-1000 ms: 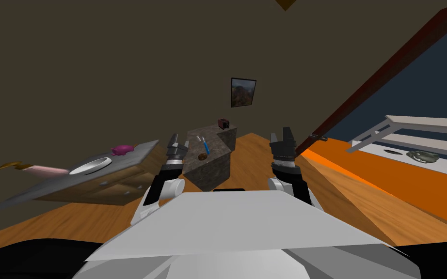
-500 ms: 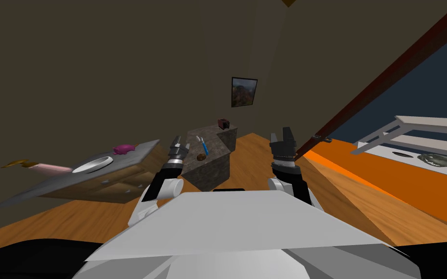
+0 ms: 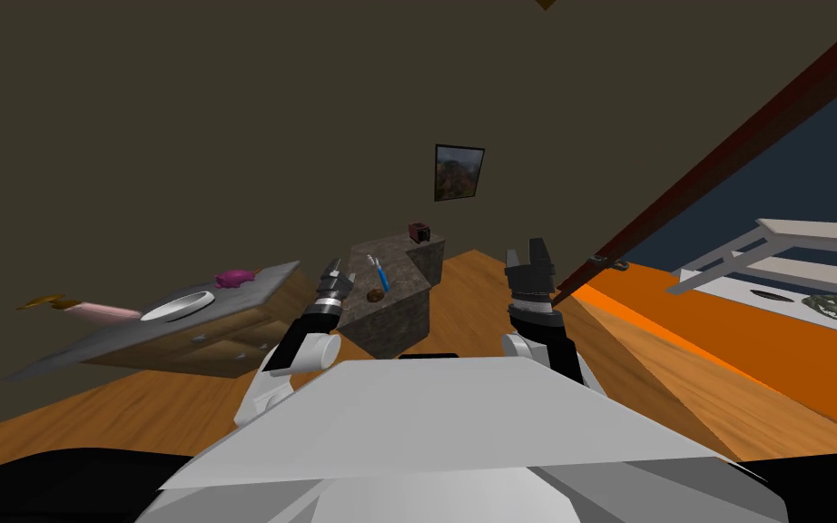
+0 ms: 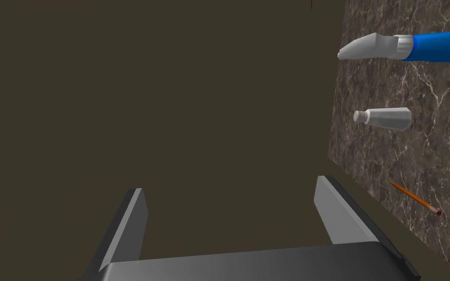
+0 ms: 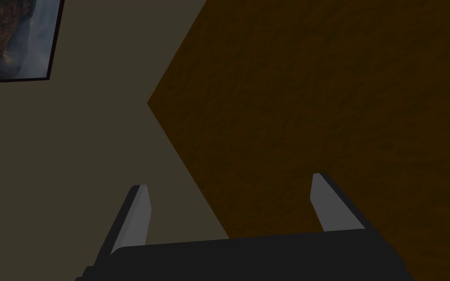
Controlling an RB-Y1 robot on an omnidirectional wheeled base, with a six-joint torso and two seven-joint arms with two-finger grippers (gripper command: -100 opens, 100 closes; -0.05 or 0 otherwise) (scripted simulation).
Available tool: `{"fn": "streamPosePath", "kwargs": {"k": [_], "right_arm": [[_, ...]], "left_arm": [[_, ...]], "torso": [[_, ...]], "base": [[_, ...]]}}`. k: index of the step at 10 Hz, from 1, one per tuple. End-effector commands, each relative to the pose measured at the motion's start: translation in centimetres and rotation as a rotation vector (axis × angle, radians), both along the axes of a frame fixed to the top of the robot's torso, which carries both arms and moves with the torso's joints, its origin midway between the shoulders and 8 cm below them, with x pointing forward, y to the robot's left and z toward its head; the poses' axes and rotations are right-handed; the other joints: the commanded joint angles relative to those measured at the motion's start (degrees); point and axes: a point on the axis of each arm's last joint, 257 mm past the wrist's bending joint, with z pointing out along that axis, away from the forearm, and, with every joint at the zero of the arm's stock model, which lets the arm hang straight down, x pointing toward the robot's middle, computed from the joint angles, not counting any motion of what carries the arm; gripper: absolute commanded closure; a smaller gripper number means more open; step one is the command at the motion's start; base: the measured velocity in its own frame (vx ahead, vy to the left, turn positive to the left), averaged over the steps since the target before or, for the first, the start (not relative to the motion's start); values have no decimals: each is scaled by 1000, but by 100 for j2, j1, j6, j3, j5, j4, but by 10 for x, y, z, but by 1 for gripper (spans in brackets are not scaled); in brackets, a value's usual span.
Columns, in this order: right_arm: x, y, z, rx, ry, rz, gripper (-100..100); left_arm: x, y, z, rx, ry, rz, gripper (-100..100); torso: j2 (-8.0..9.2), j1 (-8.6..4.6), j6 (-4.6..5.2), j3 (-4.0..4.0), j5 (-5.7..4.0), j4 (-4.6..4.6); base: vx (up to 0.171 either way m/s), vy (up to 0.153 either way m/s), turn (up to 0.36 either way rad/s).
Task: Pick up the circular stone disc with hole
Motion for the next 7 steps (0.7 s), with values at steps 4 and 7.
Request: {"fn": "streamPosePath", "kwargs": {"k": [4,7], "right_arm": [[0,0,0,0,0,0,0],[0,0,0,0,0,0,0]], "left_arm": [[2,15,-25,-25,115,26,-100],[3,23,-42,-40,187,41,-100]], "torso": [[2,2,0,1,0,0],[2,8,0,1,1,0]], "base": [[21,-41,31],[27,-33,20]]}}
